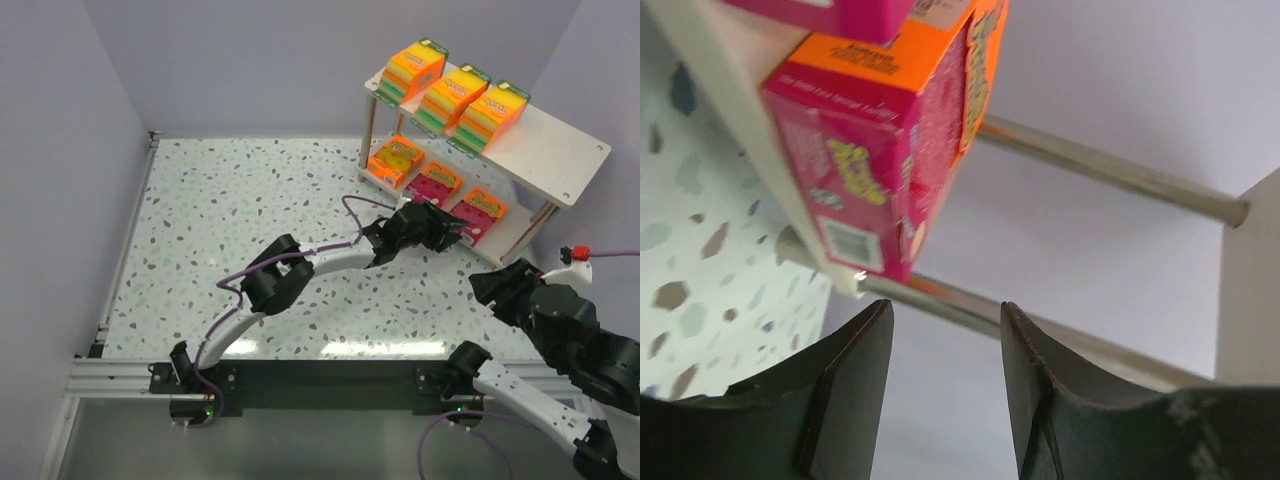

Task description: Place and organize the cleaning sponges onto the shelf

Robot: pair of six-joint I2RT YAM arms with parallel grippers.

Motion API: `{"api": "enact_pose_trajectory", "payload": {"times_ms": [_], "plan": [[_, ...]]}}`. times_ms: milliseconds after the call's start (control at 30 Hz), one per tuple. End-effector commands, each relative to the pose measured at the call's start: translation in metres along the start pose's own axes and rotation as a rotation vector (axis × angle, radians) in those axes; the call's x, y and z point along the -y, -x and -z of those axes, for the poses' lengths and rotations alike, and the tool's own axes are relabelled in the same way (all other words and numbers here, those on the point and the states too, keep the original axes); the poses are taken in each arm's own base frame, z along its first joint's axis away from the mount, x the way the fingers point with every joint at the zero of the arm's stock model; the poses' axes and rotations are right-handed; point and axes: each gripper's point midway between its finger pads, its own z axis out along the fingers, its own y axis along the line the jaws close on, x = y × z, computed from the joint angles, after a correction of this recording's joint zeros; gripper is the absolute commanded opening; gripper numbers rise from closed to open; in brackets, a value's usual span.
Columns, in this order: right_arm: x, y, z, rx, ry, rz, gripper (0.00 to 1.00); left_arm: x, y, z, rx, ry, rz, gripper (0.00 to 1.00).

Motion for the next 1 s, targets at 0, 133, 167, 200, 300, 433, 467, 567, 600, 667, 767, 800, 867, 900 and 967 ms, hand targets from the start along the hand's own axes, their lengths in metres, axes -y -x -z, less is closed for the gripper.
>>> {"api": "enact_pose_trajectory", "payload": {"times_ms": [0,133,167,200,300,433,467,567,600,667,767,800,867,900,967], "plan": [[0.043,-0.016,0.008,-0.062,-0.136,0.083,0.61,0.079,-0.031,0.048,-0.103,-0.211,-0.130,0.52],[0.040,-0.019,0.005,-0.071,-0.128,0.093,0.61,0.092,-0.019,0.100,-0.082,-0.268,-0.358,0.50],[0.038,-0.021,0.003,-0.077,-0.124,0.099,0.61,0.093,-0.015,0.121,-0.081,-0.256,-0.401,0.50],[0.033,-0.022,0.001,-0.081,-0.105,0.103,0.61,0.089,-0.011,0.131,-0.076,-0.240,-0.444,0.51],[0.022,-0.024,-0.005,-0.085,-0.069,0.114,0.62,0.074,0.016,0.164,-0.044,-0.120,-0.629,0.54],[0.005,-0.031,-0.014,-0.111,-0.017,0.139,0.65,0.070,0.066,0.204,0.068,0.049,-0.872,0.73],[0.002,-0.032,-0.016,-0.113,-0.008,0.143,0.66,0.051,0.082,0.218,0.090,0.189,-0.885,0.76],[-0.011,-0.035,-0.024,-0.116,0.024,0.163,0.70,0.051,0.109,0.247,0.137,0.324,-0.997,0.83],[-0.017,-0.035,-0.028,-0.115,0.034,0.177,0.75,0.055,0.117,0.255,0.138,0.332,-1.061,0.83],[-0.024,-0.036,-0.033,-0.114,0.045,0.184,0.79,0.068,0.122,0.277,0.176,0.337,-1.099,0.83],[-0.034,-0.039,-0.040,-0.124,0.060,0.210,0.90,0.092,0.129,0.304,0.250,0.297,-1.149,0.87],[-0.036,-0.039,-0.041,-0.123,0.063,0.214,0.92,0.101,0.129,0.310,0.265,0.278,-1.163,0.89],[-0.043,-0.038,-0.045,-0.118,0.076,0.217,0.98,0.119,0.129,0.328,0.299,0.259,-1.209,1.00],[-0.045,-0.038,-0.046,-0.116,0.079,0.225,0.98,0.124,0.130,0.333,0.307,0.261,-1.223,1.00],[-0.047,-0.037,-0.048,-0.112,0.082,0.230,0.98,0.137,0.131,0.346,0.320,0.266,-1.260,1.00]]}}
